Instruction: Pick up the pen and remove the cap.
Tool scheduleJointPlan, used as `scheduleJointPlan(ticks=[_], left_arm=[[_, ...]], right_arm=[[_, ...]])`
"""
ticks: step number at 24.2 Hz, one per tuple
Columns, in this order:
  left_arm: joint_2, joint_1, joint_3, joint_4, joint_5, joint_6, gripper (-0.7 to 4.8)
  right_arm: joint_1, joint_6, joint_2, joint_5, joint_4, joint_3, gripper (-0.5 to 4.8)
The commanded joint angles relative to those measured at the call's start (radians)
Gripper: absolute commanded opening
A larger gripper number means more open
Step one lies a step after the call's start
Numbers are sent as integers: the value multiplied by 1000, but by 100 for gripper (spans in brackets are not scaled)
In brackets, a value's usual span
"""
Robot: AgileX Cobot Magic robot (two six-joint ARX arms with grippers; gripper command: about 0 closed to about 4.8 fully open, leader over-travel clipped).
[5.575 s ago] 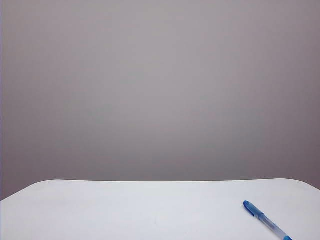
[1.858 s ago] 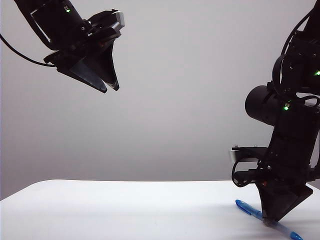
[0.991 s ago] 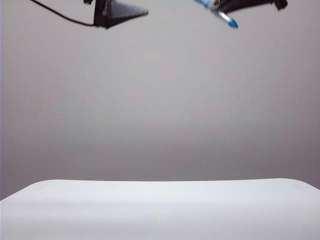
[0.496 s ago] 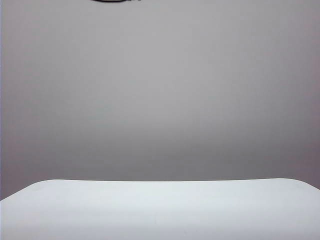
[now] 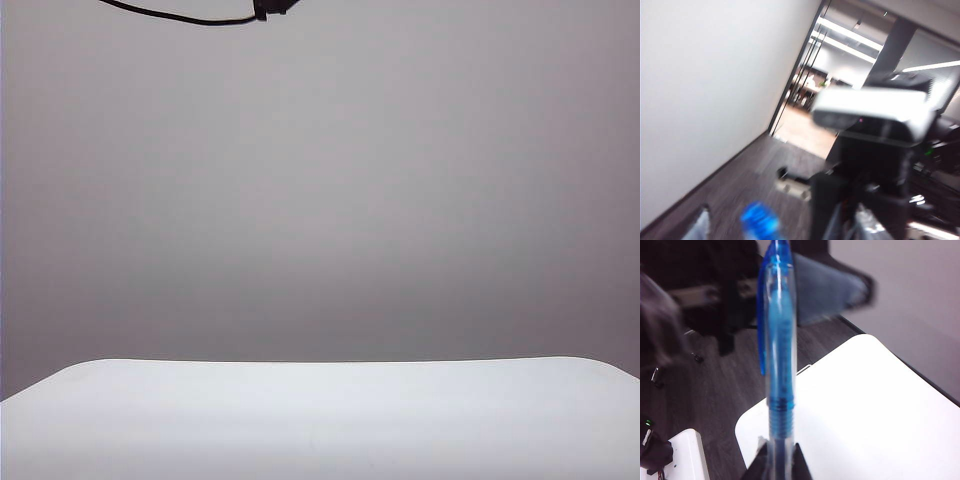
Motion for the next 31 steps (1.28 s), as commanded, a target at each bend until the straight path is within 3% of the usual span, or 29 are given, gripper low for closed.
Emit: scheduleJointPlan(ticks=[1,3,13,19,25,31], left_arm=[[-6,-5,3,70,44,-48,223],[-6,-10,3,69,43,-63,143],[-6,-10,2,23,114,-83,136],[-4,-10,2,-32,114,-80,-6],[0,-10,2,-42,111,-76,-5],[0,-10,2,-40,110,-80,-5]], right_arm=[[0,0,-3,-5,10,4,-1],[0,0,-3,-5,10,4,-1],[0,0,-3,-5,29,4,-1],[0,0,-3,-5,56,5,-1],[0,0,-3,-5,62,5,4],[0,0,-3,-6,61,4,242]])
